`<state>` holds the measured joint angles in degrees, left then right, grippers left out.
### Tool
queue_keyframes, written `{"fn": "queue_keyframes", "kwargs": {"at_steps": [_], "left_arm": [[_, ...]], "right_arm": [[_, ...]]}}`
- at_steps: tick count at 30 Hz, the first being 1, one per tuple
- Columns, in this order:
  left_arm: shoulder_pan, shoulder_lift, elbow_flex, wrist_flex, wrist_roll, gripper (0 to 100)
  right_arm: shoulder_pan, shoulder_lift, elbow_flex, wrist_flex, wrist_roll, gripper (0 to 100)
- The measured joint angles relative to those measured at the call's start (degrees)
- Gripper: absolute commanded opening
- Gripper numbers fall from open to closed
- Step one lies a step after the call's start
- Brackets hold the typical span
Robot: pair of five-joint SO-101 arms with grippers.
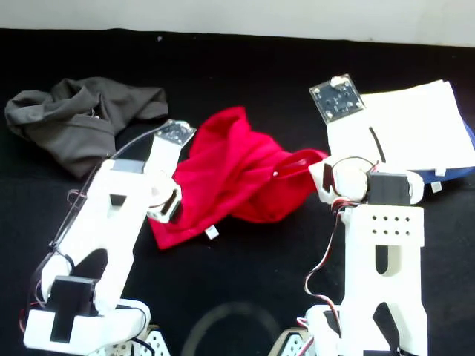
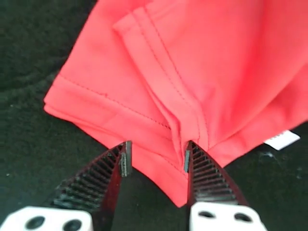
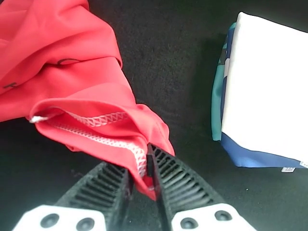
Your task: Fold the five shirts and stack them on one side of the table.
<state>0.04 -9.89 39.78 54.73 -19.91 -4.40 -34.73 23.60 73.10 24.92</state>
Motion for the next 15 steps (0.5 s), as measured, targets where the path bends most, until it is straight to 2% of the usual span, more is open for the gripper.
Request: {"fn": "queue_keyframes", "kwargs": {"at_steps": [4,6,15], "left_arm": [[3.16,0.53,-5.71,9.05,0.00,19],[5.10,0.53,-6.68,10.90,0.00,19],[5.80,12.57,-7.91,5.45,0.09,19]], "right_arm": [[0.00,0.00,0.00,0.00,0.00,0.6],[0.00,0.00,0.53,0.00,0.00,0.6],[0.00,-0.35,2.99,0.00,0.00,0.6]]}}
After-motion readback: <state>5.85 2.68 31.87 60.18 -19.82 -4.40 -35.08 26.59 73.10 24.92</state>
